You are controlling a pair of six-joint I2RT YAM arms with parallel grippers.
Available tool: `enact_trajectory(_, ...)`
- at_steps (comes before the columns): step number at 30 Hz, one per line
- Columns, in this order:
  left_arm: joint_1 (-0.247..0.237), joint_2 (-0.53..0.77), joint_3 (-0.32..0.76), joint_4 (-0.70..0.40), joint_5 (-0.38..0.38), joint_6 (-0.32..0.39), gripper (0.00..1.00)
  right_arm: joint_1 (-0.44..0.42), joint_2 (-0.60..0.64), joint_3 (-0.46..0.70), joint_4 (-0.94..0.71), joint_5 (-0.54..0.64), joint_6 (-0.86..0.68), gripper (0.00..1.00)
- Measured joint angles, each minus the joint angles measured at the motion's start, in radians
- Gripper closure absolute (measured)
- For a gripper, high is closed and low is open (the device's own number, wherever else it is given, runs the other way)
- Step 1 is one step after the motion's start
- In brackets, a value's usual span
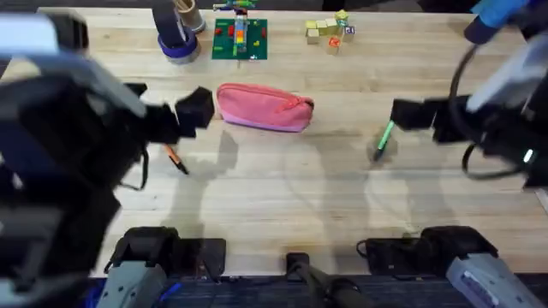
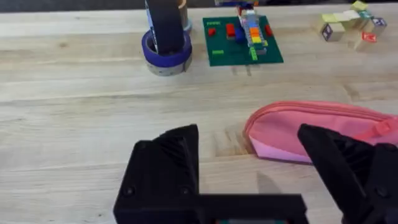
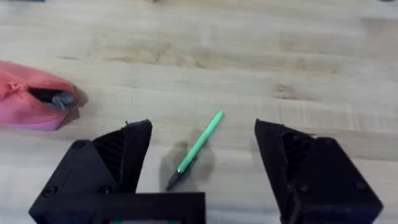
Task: Unzip the bag, pick up the pens from the table one at a time and place them inside, then zip the bag closed.
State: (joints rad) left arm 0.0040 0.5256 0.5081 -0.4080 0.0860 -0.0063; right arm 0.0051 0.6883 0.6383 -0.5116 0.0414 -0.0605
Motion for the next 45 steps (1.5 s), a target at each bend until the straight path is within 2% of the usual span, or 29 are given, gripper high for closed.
enact_trajectory(3, 0.000, 0.126, 0.103, -0.029, 0.000, 0.003, 0.007, 0.000, 0.166, 0.162, -0.094, 0.000, 0.000, 0.006)
enact_trajectory(8, 0.000, 0.318, 0.272, -0.087, 0.037, 0.061, 0.007, 0.000, 0.375, 0.369, -0.214, 0.000, 0.000, 0.006)
enact_trajectory(11, 0.000, 0.402, 0.354, -0.118, 0.063, 0.115, 0.007, 0.000, 0.435, 0.427, -0.219, 0.000, 0.000, 0.006)
enact_trajectory(14, 0.000, 0.463, 0.411, -0.139, 0.080, 0.181, 0.007, 0.000, 0.444, 0.441, -0.216, 0.000, 0.000, 0.006)
enact_trajectory(17, 0.000, 0.507, 0.439, -0.151, 0.111, 0.290, 0.008, 0.000, 0.443, 0.443, -0.218, 0.000, 0.000, 0.006)
enact_trajectory(19, 0.000, 0.527, 0.443, -0.162, 0.145, 0.390, 0.007, 0.000, 0.443, 0.443, -0.221, 0.000, 0.000, 0.006)
enact_trajectory(23, 0.000, 0.560, 0.443, -0.240, 0.225, 0.694, 0.008, 0.000, 0.443, 0.443, -0.223, 0.000, 0.000, 0.006)
enact_trajectory(27, 0.000, 0.595, 0.443, -0.286, 0.263, 1.009, 0.008, 0.000, 0.443, 0.443, -0.223, 0.000, 0.000, 0.006)
enact_trajectory(30, 0.000, 0.625, 0.443, -0.285, 0.280, 1.184, 0.008, 0.000, 0.443, 0.443, -0.223, 0.000, 0.000, 0.006)
enact_trajectory(32, 0.000, 0.641, 0.443, -0.285, 0.288, 1.272, 0.008, 0.000, 0.443, 0.443, -0.223, 0.000, 0.000, 0.006)
enact_trajectory(37, 0.000, 0.661, 0.443, -0.288, 0.317, 1.396, 0.008, 0.000, 0.443, 0.443, -0.223, 0.000, 0.000, 0.006)
enact_trajectory(45, -0.002, 0.702, 0.443, -0.272, 0.341, 1.454, 0.007, 0.000, 0.443, 0.443, -0.224, 0.000, 0.000, 0.006)
